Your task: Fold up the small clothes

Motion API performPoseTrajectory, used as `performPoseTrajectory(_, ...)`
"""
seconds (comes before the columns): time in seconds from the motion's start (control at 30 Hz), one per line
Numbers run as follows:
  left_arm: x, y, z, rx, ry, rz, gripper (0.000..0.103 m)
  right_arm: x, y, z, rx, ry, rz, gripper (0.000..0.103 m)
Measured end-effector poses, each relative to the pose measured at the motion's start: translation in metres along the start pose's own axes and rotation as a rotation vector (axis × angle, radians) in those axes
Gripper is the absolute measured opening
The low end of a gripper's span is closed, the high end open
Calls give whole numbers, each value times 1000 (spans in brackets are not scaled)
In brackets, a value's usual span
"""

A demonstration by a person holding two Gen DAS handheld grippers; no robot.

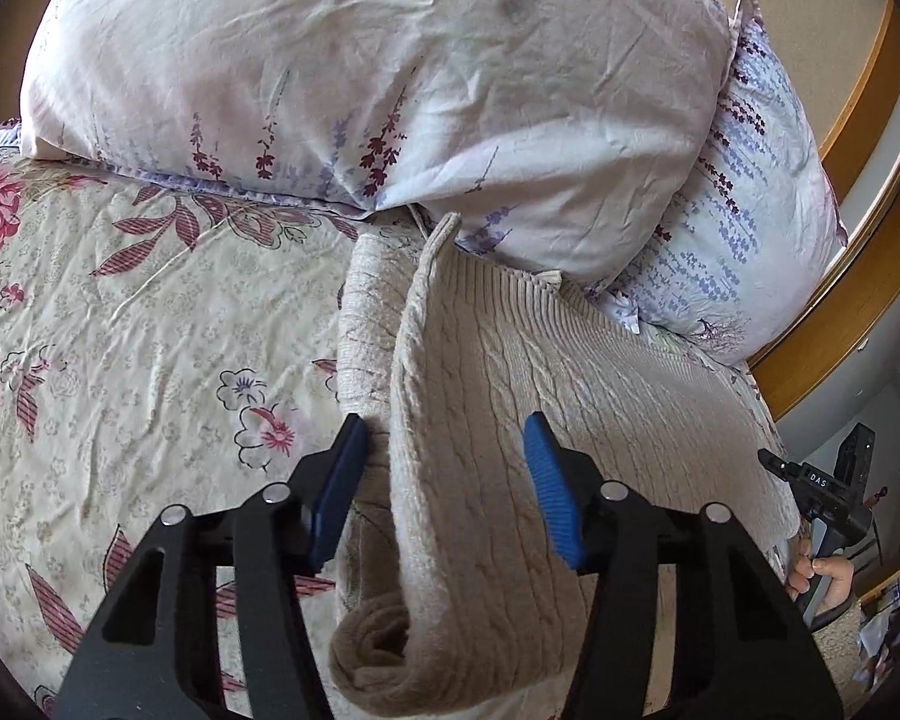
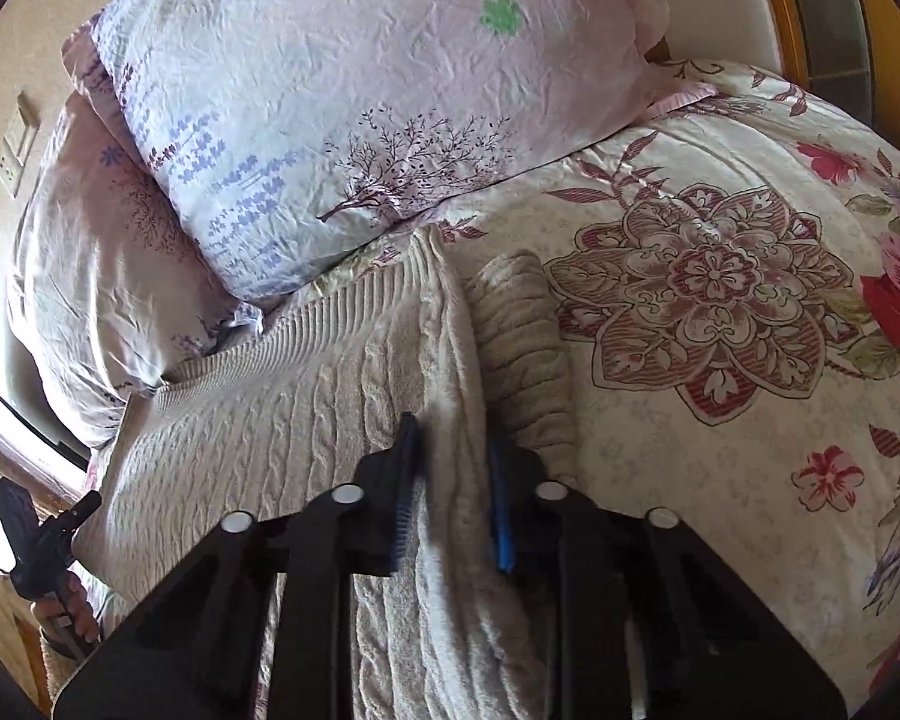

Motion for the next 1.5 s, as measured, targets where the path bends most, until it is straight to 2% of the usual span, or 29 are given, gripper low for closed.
performPoseTrajectory(0.03,0,0,3,-10,-5,3,34,-3,1,0,7,-9,-2,11)
performPoseTrajectory(0.1,2,0,10,-28,-20,13,21,-9,4,0,21,2,-12,10)
performPoseTrajectory(0.17,2,0,13,-31,-35,21,15,-13,9,-1,37,24,-16,10)
performPoseTrajectory(0.27,5,2,15,-23,-76,31,17,-14,12,-2,43,55,-7,10)
performPoseTrajectory(0.3,5,2,16,-23,-88,30,22,-14,11,0,33,84,-4,11)
performPoseTrajectory(0.33,5,3,18,-31,-99,33,38,-15,10,3,18,127,-8,14)
performPoseTrajectory(0.37,6,2,21,-46,-117,36,50,-17,9,9,-12,172,-14,27)
performPoseTrajectory(0.4,4,1,24,-64,-100,29,58,-19,9,16,-52,224,-24,39)
performPoseTrajectory(0.43,2,-1,26,-81,-94,26,70,-20,9,27,-101,264,-34,73)
performPoseTrajectory(0.47,0,-3,29,-96,-94,13,73,-21,8,41,-152,275,-44,95)
performPoseTrajectory(0.53,-4,-7,33,-109,-112,-5,83,-16,8,74,-263,258,-46,96)
performPoseTrajectory(0.6,-5,-9,35,-112,-133,-7,90,-4,11,104,-339,258,-24,101)
performPoseTrajectory(0.67,-3,-9,34,-103,-154,4,92,15,13,124,-362,268,19,102)
performPoseTrajectory(0.73,-1,-8,34,-91,-190,23,101,40,15,134,-355,313,90,102)
performPoseTrajectory(0.8,0,-7,34,-79,-235,27,101,63,20,141,-348,348,160,102)
performPoseTrajectory(0.93,2,-7,33,-80,-239,42,101,89,31,149,-348,341,208,102)
performPoseTrajectory(1.1,3,-7,35,-100,-216,57,101,99,42,153,-400,376,180,102)
performPoseTrajectory(1.27,5,-4,25,-34,-243,55,101,102,46,157,-408,366,172,102)
performPoseTrajectory(1.33,4,-3,19,-14,-213,46,101,105,47,155,-404,370,179,102)
performPoseTrajectory(1.47,9,-3,17,-17,-194,57,101,116,54,143,-365,367,226,102)
performPoseTrajectory(1.5,10,-4,17,-15,-197,59,101,116,54,141,-357,354,213,102)
Point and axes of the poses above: each gripper's, at about its wrist camera, not at the fingertips, and x roughly the way its jaws point, z to its left, y to its underside, the point moved 6 cm from there along x, roughly the way its jaws point, and after that the axes turned 15 degrees about -y, right-handed, at the moved point
